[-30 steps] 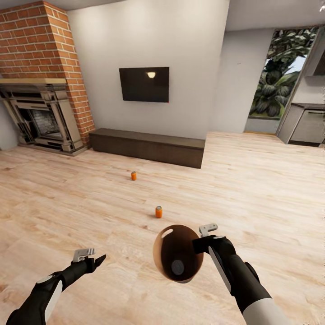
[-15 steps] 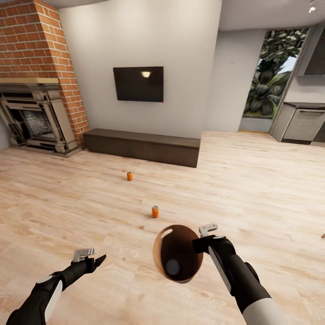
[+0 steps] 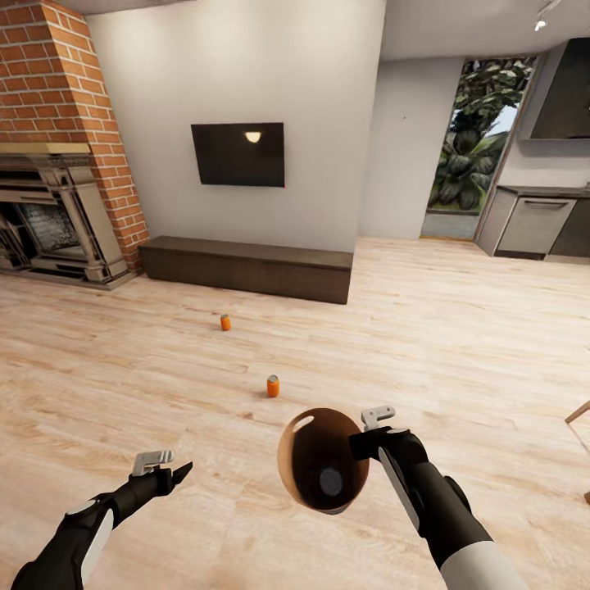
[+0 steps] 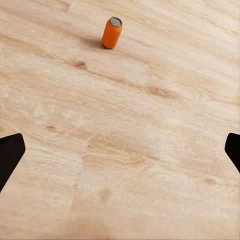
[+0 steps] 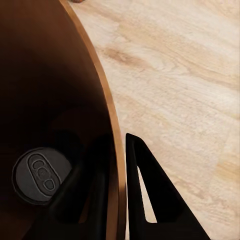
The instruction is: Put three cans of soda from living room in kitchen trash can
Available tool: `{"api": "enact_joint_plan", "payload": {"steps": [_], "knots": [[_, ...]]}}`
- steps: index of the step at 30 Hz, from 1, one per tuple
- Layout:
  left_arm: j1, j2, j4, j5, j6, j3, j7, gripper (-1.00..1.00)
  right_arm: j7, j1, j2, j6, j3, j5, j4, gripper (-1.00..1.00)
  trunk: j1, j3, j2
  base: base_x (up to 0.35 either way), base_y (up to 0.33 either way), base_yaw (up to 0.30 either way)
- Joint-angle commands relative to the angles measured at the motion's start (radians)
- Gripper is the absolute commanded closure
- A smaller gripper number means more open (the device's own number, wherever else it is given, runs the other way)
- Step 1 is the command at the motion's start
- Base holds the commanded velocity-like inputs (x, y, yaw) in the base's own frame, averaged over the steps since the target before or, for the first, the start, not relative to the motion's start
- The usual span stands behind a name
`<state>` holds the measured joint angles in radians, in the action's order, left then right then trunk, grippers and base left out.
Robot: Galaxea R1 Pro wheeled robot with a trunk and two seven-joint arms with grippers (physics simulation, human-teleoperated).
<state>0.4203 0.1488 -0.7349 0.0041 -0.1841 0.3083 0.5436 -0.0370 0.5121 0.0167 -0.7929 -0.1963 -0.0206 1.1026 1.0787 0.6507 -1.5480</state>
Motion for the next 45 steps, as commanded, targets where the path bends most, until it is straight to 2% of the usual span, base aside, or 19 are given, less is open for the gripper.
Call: {"api": "enact_joint_plan", "payload": {"steps": [1,10,18,45], "knots": [[0.0,0.0,0.0,0.0,0.0,0.0,0.0,-1.0,-0.004,0.0,0.0,0.0,0.0,0.012,0.0,1.0,0.0,-0.002,0.0,0.0,0.0,-0.002],[0.0,0.0,-0.001,0.0,0.0,0.0,0.0,-1.0,-0.004,0.0,0.0,0.0,0.0,0.011,0.0,1.0,0.0,-0.015,0.0,0.0,0.0,0.0],[0.0,0.0,-0.001,0.001,0.0,0.0,0.0,-1.0,-0.004,0.0,0.0,0.0,0.0,0.012,0.0,1.0,0.0,-0.017,0.0,0.0,0.0,-0.015],[0.0,0.0,-0.003,0.001,0.0,0.0,0.001,-1.0,-0.004,0.0,0.0,0.0,0.0,0.013,0.0,1.0,0.0,-0.027,0.0,0.0,0.0,-0.241]]}}
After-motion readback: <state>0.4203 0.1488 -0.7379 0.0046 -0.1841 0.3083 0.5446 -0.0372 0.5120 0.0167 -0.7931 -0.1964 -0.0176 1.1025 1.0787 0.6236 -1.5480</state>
